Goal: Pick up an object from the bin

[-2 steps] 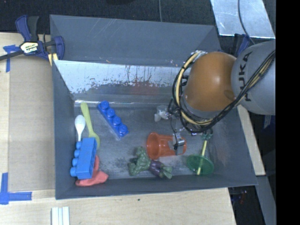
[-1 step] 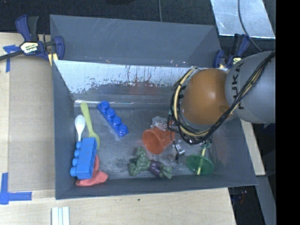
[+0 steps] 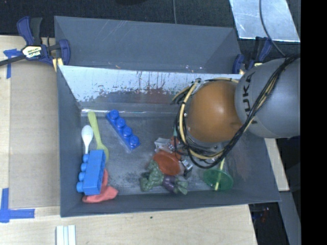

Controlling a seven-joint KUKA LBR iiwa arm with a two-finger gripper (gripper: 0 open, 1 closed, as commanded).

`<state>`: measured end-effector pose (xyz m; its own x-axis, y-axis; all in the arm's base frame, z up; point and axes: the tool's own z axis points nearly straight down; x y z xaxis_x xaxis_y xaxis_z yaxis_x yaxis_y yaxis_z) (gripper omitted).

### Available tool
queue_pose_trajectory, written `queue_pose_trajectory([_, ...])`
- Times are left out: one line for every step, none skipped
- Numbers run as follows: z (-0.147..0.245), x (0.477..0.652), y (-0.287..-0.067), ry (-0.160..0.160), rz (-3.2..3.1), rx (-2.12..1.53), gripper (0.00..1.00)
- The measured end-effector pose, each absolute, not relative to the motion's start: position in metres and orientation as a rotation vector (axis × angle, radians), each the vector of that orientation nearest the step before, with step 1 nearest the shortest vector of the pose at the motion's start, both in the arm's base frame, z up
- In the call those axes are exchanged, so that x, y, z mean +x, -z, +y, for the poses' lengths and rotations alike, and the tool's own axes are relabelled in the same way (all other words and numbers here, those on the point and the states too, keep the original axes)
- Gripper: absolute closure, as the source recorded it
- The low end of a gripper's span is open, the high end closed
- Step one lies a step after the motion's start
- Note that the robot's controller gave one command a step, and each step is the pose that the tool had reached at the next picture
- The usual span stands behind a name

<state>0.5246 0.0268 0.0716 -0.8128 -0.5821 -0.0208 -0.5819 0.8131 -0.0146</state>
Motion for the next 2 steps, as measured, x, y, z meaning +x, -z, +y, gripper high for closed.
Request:
queue_pose_trajectory([0.027,0.525,-0.072,0.012,2.968,-0.952,1.0])
queue_pose_trajectory([0.026,0.522,-0.098,0.009,2.975,-0.951,1.0])
